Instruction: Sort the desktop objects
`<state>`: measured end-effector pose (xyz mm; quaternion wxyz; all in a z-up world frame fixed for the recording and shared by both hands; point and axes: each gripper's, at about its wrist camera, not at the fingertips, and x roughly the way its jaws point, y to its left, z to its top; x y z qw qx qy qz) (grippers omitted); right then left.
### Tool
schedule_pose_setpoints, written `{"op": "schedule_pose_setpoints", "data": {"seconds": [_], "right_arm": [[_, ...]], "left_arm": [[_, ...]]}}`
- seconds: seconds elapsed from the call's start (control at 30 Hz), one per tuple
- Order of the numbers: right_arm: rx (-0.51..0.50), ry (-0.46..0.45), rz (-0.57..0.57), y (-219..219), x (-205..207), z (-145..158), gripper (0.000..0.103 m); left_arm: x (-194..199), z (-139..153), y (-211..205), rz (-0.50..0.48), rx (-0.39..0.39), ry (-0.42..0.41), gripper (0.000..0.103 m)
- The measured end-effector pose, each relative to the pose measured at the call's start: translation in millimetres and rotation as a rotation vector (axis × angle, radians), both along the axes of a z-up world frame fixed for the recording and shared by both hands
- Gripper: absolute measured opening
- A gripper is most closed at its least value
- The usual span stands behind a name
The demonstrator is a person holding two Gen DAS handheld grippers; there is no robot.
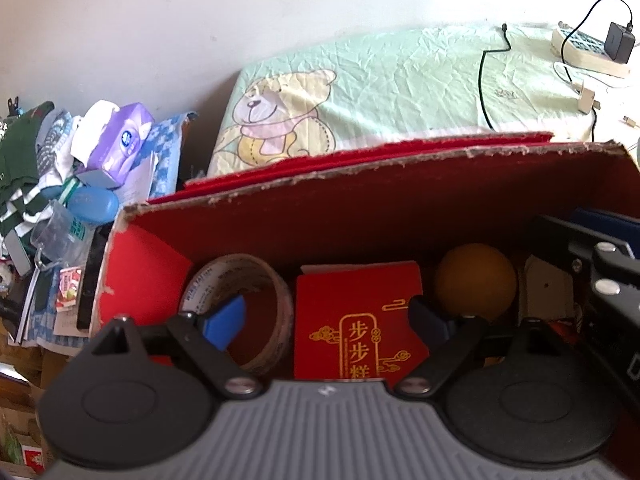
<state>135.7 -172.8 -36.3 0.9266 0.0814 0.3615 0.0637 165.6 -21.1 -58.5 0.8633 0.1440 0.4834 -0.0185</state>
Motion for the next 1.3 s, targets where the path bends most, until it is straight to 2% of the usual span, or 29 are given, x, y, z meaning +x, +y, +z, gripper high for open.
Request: {"op": "schedule_pose_setpoints", "data": {"seconds": [0.37,0.5,0.9,1.1,1.2,1.3], "right_arm": [[-0.06,0.016,-0.022,6.1,2.1,0.6,0.026],[-0.051,0.014,-0.027,4.5,2.5,1.0,0.026],[-0.08,-0.059,-0.017,7.8,-7.8,5.5,0.026],[-0.152,-0.035,0.003,14.7,-7.8,9.5,0.027],[-0.108,0.026,0.01,14.5,-9.5,9.4,0.027],[-0.106,0.037,0.0,17.2,-16.0,7.5,0.028]], "left_arm": [[1.6,2.1,2.9,0.023,-0.016,0.005,0.089],[2.2,2.8,4.4,0.016,-0.04,0.012,0.091],[2.4,5.0,9.0,0.035,-0.062,0.004,0.092],[-1.9,11.4,17.7,0.044,-0.116,-0.012,0.092],[-6.1,14.4,21.0,0.052,-0.107,-0.029,0.092],[-13.7,17.0,21.5,0.038,-0.079,-0.042,0.092]]}}
